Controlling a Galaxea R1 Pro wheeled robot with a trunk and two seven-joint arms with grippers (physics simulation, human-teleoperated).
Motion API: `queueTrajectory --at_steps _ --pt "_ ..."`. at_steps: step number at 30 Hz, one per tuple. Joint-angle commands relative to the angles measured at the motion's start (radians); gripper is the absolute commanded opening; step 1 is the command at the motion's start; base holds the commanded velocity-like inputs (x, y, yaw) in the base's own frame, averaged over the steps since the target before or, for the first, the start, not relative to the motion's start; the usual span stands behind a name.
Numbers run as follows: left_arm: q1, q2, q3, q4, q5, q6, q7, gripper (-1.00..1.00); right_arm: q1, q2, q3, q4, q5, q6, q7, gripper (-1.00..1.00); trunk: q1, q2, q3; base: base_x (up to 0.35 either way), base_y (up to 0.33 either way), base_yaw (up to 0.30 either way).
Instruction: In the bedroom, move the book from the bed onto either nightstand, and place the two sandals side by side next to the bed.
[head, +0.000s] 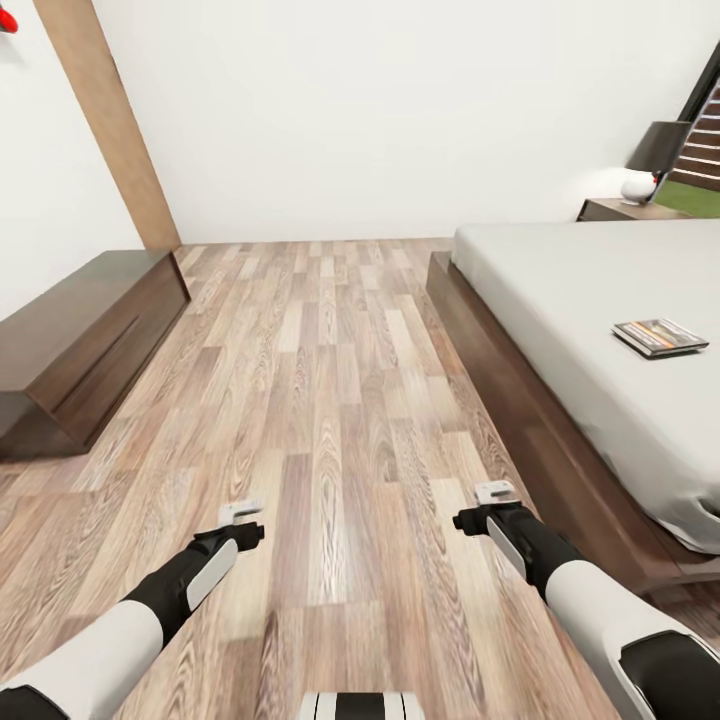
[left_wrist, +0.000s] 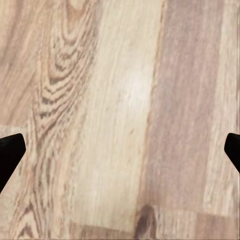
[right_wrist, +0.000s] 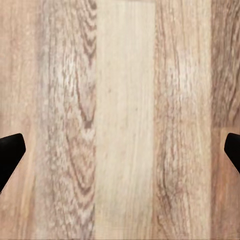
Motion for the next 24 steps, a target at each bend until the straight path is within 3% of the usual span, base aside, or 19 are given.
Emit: queueTrajectory --at_steps 1,14,24 --pt "-0.001 0.001 -0.007 -0.003 0.009 0.002 0.009 1.0 0.0 -0.001 0.008 -0.002 -0.009 0.005 -0.004 1.0 0.0 0.0 -0.001 0.206 0.0 0.0" --pt "-0.001 0.001 -0.008 -0.022 0.008 0.008 0.01 1.0 -0.001 -0.001 0.007 -0.01 -0.009 0.011 -0.004 1.0 0.0 0.0 -0.001 0.311 0.0 0.0" --pt "-0.001 0.001 -0.012 -0.046 0.008 0.028 0.011 1.0 0.0 -0.001 0.006 -0.024 -0.009 0.012 -0.004 1.0 -0.004 0.002 0.038 0.062 0.0 0.0"
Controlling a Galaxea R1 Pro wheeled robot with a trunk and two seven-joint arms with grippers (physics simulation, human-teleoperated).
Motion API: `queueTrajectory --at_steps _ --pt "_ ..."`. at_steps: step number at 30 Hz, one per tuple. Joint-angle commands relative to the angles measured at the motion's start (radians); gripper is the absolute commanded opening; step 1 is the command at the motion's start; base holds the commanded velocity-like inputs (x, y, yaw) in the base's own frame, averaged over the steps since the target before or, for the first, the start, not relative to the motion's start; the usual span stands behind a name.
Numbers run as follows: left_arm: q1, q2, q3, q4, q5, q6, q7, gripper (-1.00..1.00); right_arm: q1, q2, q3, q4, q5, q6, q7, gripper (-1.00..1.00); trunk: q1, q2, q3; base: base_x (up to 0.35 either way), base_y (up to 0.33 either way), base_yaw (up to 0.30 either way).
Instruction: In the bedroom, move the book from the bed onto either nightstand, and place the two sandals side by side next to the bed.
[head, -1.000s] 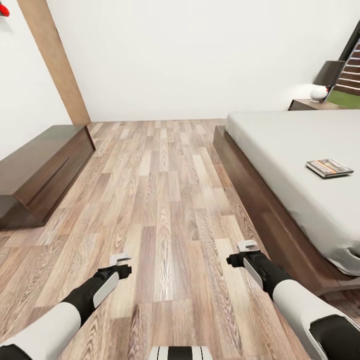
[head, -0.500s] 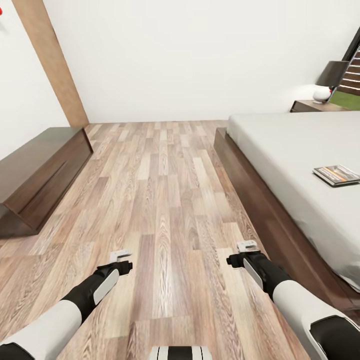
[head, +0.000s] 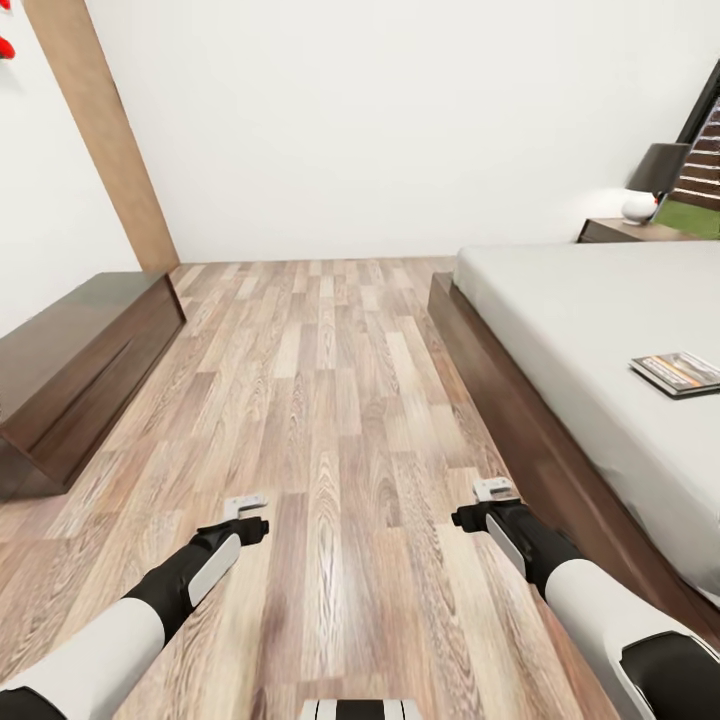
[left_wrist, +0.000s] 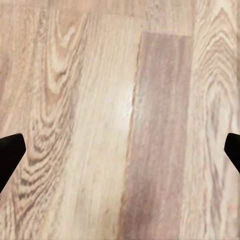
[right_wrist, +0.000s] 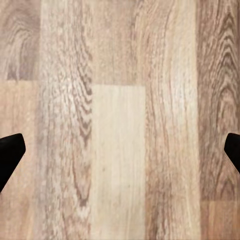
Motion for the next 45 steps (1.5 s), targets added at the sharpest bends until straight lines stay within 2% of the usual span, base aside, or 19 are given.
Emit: queueTrajectory --at_steps 1,10,17,18,24,25,31,37,39,40,45 --pt "-0.001 0.002 -0.008 -0.003 0.01 0.006 0.01 1.0 -0.001 -0.001 0.008 -0.002 -0.009 0.005 -0.004 1.0 -0.001 0.0 0.003 0.015 0.0 0.0" --pt "-0.001 0.003 -0.006 -0.032 0.009 0.022 0.01 1.0 -0.001 -0.001 0.008 -0.003 -0.009 0.006 -0.004 1.0 -0.005 0.003 0.038 0.005 0.0 0.0" --pt "0.002 0.01 -0.007 -0.13 0.009 0.04 0.017 1.0 -0.001 -0.001 0.006 -0.027 -0.009 0.008 -0.003 1.0 -0.032 0.052 0.06 0.0 0.0 0.0" --pt "0.003 0.011 -0.008 -0.154 0.01 0.071 0.048 1.0 -0.001 0.0 0.005 -0.082 -0.009 0.027 -0.004 1.0 -0.036 0.059 0.063 0.0 0.0 0.0" --pt "0.006 0.012 -0.009 -0.219 0.014 0.107 0.14 1.0 0.0 0.001 0.005 -0.212 -0.017 0.099 -0.005 1.0 -0.059 0.101 0.082 0.0 0.0 0.0" --pt "0.021 0.012 -0.01 -0.28 0.016 0.122 0.181 1.0 0.001 0.001 0.004 -0.291 -0.021 0.132 -0.005 1.0 -0.062 0.108 0.085 0.0 0.0 0.0" --pt "0.063 0.013 -0.007 -0.412 0.011 0.208 0.207 1.0 0.007 0.002 -0.018 -0.403 -0.024 0.19 -0.006 1.0 -0.085 0.15 0.104 0.0 0.0 0.0" --pt "0.103 0.018 -0.005 -0.537 0.009 0.262 0.229 1.0 0.028 0.001 -0.068 -0.503 -0.024 0.241 -0.006 1.0 -0.108 0.192 0.122 0.0 0.0 0.0" --pt "0.117 0.025 -0.005 -0.588 0.012 0.273 0.256 1.0 0.047 0.0 -0.089 -0.562 -0.023 0.271 -0.006 1.0 -0.116 0.206 0.129 0.0 0.0 0.0" --pt "0.125 0.029 -0.005 -0.623 0.015 0.283 0.283 1.0 0.067 -0.002 -0.106 -0.621 -0.022 0.298 -0.006 1.0 -0.12 0.213 0.132 0.0 0.0 0.0" --pt "0.133 0.032 -0.005 -0.655 0.016 0.338 0.316 1.0 0.1 -0.005 -0.124 -0.721 -0.019 0.346 -0.017 1.0 -0.139 0.248 0.148 0.0 0.0 0.0"
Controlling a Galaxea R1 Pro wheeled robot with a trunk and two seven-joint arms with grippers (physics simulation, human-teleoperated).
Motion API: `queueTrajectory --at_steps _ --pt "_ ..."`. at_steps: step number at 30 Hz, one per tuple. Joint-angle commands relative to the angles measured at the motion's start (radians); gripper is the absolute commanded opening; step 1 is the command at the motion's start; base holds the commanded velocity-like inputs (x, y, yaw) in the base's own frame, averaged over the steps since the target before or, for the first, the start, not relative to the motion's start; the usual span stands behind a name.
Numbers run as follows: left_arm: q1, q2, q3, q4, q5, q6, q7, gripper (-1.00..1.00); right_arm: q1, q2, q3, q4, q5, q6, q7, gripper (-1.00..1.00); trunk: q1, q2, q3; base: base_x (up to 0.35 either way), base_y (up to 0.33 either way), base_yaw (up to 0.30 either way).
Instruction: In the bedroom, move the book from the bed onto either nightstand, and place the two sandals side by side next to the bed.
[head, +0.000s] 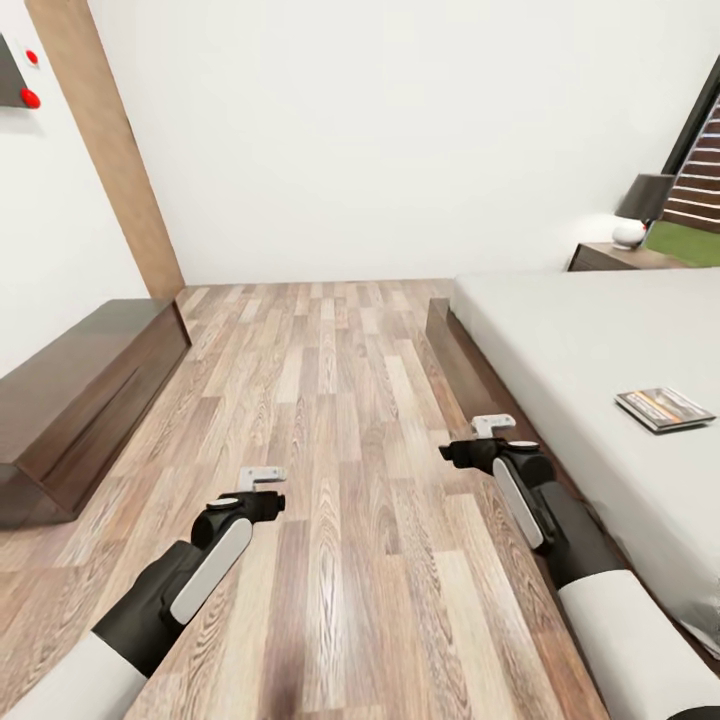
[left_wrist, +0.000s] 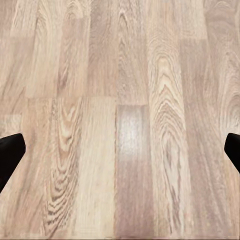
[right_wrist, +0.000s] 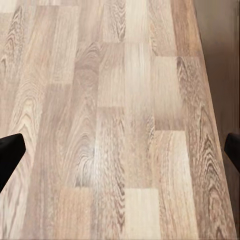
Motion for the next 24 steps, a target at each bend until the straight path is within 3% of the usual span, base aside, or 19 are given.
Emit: queueTrajectory --at_steps 1,17,24 --pt "-0.001 0.001 -0.003 -0.002 0.01 0.004 0.012 1.0 0.001 -0.001 0.002 -0.006 -0.007 0.007 -0.006 1.0 -0.004 0.007 0.002 0.0 0.0 0.0" --pt "0.001 -0.003 -0.001 -0.006 0.011 0.016 0.015 1.0 0.007 -0.002 0.0 -0.021 -0.006 0.018 -0.013 1.0 -0.065 0.119 0.052 0.0 0.0 -0.001" --pt "0.001 -0.006 0.057 -0.001 0.02 0.019 0.016 1.0 0.007 -0.002 -0.001 -0.021 -0.006 0.019 -0.013 1.0 -0.092 0.168 0.074 0.0 0.0 -0.198"
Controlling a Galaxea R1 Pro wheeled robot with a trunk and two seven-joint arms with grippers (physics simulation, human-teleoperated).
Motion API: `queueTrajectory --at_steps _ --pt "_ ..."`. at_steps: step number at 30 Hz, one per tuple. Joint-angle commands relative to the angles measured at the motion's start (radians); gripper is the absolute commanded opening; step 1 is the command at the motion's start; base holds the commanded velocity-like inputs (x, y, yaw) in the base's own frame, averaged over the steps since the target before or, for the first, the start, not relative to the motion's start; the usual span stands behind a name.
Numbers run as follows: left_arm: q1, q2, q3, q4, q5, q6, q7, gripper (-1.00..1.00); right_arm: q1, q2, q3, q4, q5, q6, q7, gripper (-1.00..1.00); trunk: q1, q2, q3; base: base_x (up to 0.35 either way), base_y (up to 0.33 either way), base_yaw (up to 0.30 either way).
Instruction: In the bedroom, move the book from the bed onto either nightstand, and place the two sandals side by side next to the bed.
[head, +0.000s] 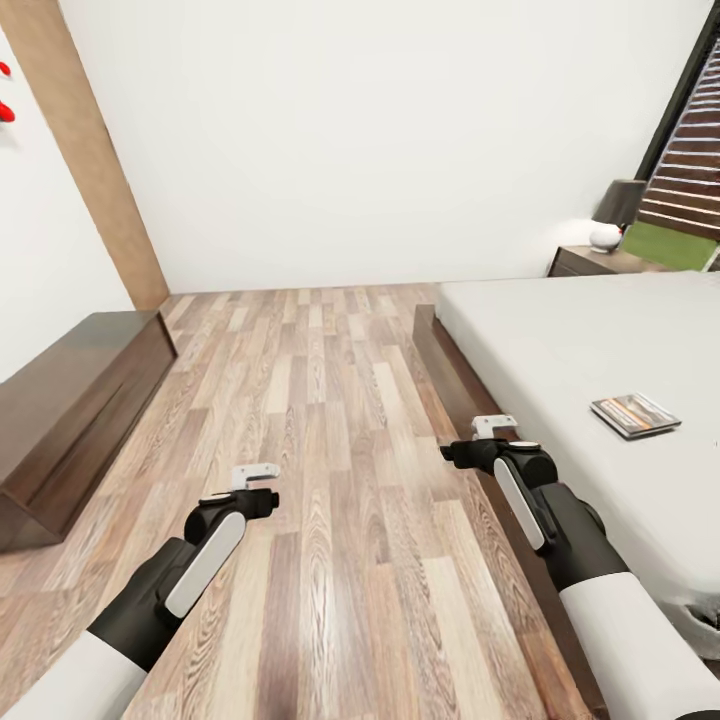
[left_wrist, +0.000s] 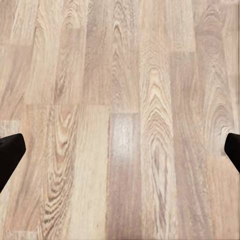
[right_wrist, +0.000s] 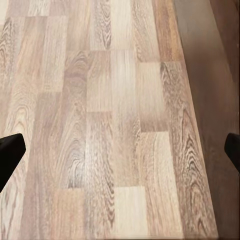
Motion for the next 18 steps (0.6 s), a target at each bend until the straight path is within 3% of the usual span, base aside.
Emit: queueTrajectory --at_steps 1,13,18 --pt "-0.001 0.001 0.0 -0.001 0.01 0.0 0.01 1.0 -0.001 -0.001 0.002 -0.001 -0.007 0.004 -0.006 1.0 -0.004 0.007 0.002 0.0 0.0 -0.166" --pt "-0.001 0.001 0.006 -0.001 0.011 0.001 0.008 1.0 -0.001 0.002 0.003 -0.001 -0.007 0.003 -0.007 1.0 -0.05 0.091 0.04 0.0 0.0 -0.042" --pt "-0.001 0.0 0.001 0.001 0.012 0.001 0.004 1.0 -0.001 0.006 0.004 0.007 -0.012 0.0 -0.075 1.0 -0.065 0.119 0.052 0.0 0.0 0.0"
